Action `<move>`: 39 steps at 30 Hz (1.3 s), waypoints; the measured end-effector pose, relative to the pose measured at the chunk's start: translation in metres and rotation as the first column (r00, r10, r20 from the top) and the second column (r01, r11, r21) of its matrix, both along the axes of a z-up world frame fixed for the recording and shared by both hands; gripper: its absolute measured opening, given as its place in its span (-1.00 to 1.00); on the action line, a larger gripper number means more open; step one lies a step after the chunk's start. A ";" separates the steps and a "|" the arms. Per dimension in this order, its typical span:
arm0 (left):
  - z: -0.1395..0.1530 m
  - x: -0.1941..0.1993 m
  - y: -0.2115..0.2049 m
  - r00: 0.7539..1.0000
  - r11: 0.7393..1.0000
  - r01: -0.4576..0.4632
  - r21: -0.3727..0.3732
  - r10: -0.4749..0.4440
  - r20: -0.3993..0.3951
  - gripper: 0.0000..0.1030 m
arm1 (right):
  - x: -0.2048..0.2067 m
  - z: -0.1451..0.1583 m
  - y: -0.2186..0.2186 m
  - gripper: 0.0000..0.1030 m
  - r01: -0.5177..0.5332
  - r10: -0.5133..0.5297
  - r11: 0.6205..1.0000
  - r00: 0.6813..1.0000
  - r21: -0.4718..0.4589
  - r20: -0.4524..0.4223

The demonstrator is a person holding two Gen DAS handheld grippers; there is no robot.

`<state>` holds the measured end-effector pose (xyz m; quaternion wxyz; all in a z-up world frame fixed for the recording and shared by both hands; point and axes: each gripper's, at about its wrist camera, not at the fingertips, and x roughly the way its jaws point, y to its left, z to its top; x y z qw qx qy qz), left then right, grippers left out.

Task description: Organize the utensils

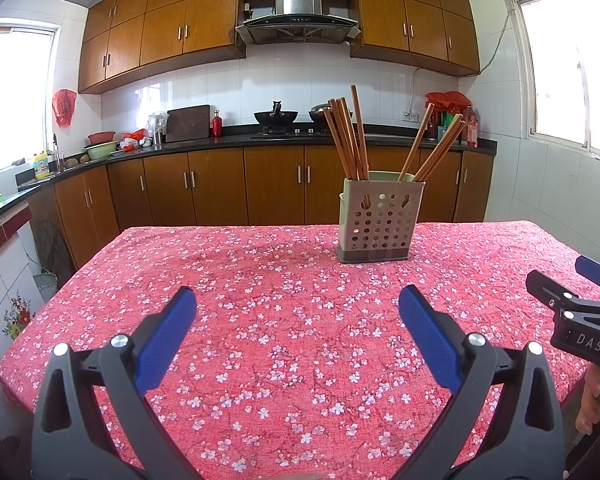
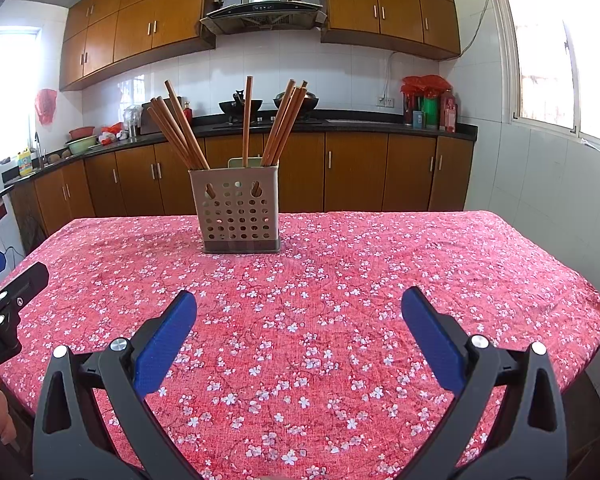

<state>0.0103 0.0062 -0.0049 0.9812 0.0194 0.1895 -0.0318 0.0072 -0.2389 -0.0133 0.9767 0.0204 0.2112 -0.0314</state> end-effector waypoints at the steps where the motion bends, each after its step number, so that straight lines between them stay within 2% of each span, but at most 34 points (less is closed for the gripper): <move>1: 0.000 0.000 0.000 1.000 1.000 -0.002 0.000 0.002 0.000 0.92 | 0.000 0.000 0.000 0.97 0.000 0.000 1.000 1.000 0.000 0.000; 39: -0.006 0.001 0.004 1.000 1.000 0.001 -0.004 -0.001 -0.009 0.92 | 0.000 0.000 0.000 0.97 0.002 -0.002 1.000 1.000 0.004 -0.004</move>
